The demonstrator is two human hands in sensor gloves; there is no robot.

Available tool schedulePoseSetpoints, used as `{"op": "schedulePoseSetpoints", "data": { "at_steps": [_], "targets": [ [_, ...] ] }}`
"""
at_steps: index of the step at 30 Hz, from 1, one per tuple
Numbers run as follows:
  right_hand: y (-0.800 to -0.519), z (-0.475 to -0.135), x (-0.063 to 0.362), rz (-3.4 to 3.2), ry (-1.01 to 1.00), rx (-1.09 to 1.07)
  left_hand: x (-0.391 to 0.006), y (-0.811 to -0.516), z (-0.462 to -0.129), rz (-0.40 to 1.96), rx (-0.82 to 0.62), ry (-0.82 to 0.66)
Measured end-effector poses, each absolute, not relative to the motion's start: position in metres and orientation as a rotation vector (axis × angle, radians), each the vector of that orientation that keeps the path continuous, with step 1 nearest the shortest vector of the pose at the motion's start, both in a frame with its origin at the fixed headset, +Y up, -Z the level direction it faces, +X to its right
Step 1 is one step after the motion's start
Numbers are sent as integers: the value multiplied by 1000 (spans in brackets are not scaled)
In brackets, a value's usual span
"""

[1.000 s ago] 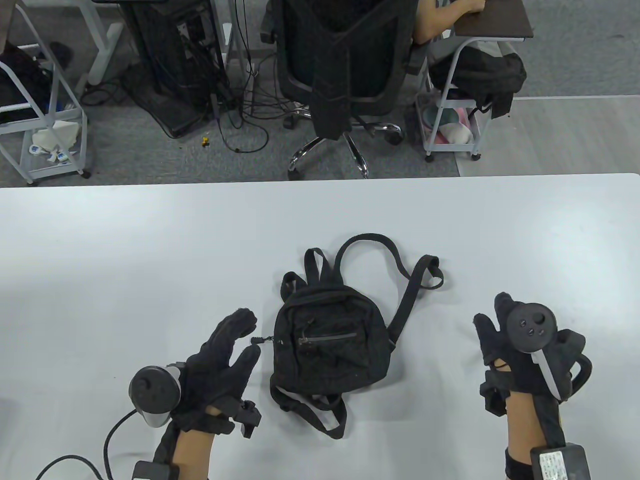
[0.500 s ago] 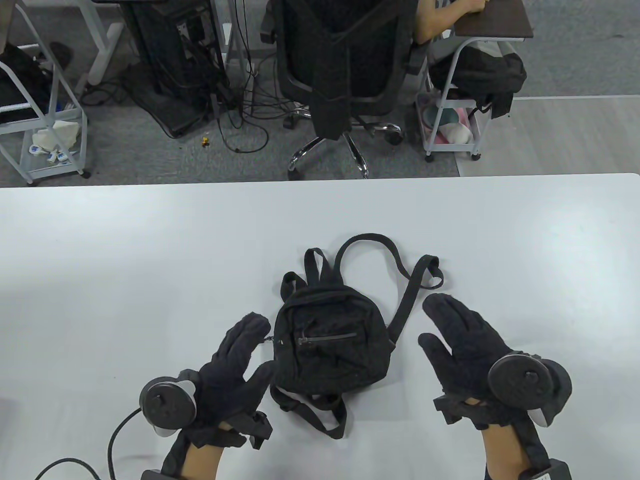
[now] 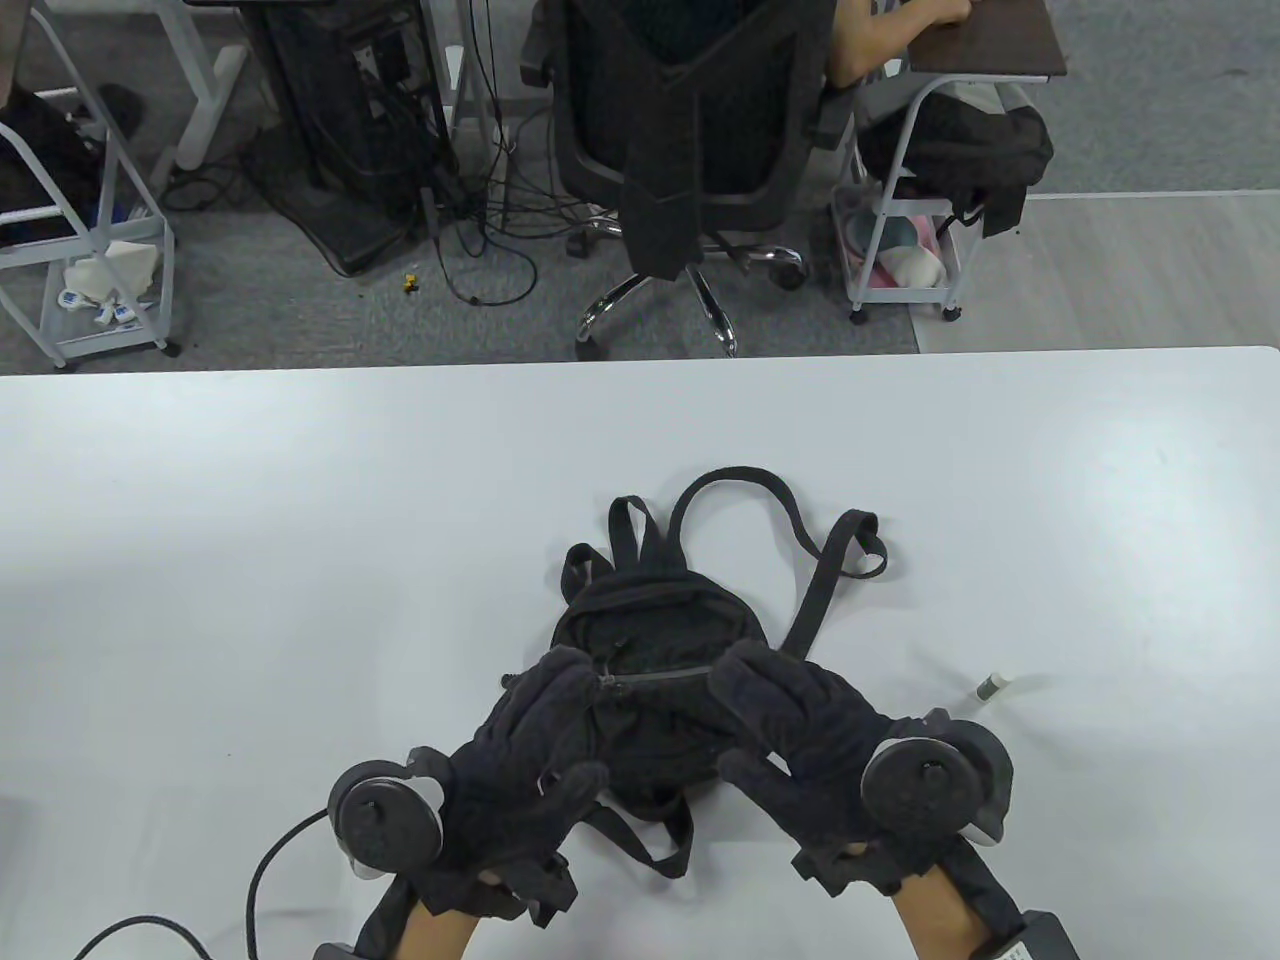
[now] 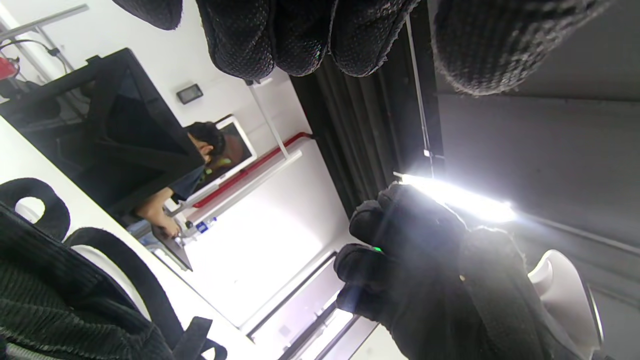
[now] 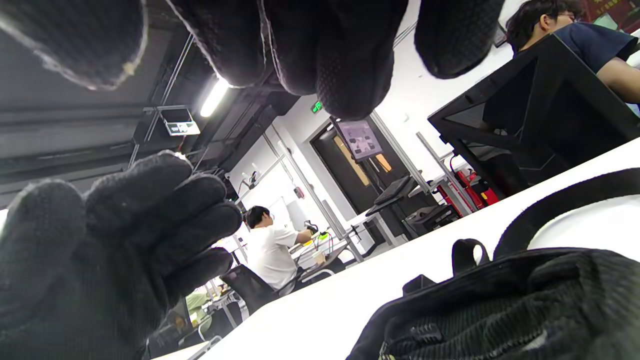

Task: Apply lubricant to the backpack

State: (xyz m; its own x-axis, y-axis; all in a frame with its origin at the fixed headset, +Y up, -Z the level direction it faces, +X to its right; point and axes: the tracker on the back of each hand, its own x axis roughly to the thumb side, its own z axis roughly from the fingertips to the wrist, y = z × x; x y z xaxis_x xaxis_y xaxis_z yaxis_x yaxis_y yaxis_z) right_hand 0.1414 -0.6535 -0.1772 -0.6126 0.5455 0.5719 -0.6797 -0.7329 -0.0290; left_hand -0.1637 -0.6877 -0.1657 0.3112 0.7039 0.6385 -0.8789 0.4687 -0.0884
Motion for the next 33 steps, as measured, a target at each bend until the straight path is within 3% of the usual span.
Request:
{"op": "schedulePoseSetpoints", "data": {
  "at_steps": [5,14,18,21,27,33],
  "targets": [
    [-660,-179,137,2367,-277,721,-152,-701,-170,956,192,-639],
    [-677,-191,132,2481,-87,707,-105,-750,-181,264,-152,-615],
    [-681,-196,134,2532,-53,681,-96,-771,-183,145,-335,-574],
    [-681,-198,134,2546,-46,672,-96,-779,-186,131,-300,-601],
    [-671,-213,127,2566,-51,646,-100,-783,-193,176,-398,-620],
    [-677,-243,93,2679,178,595,-98,-783,-194,114,-380,-649]
  ]
}}
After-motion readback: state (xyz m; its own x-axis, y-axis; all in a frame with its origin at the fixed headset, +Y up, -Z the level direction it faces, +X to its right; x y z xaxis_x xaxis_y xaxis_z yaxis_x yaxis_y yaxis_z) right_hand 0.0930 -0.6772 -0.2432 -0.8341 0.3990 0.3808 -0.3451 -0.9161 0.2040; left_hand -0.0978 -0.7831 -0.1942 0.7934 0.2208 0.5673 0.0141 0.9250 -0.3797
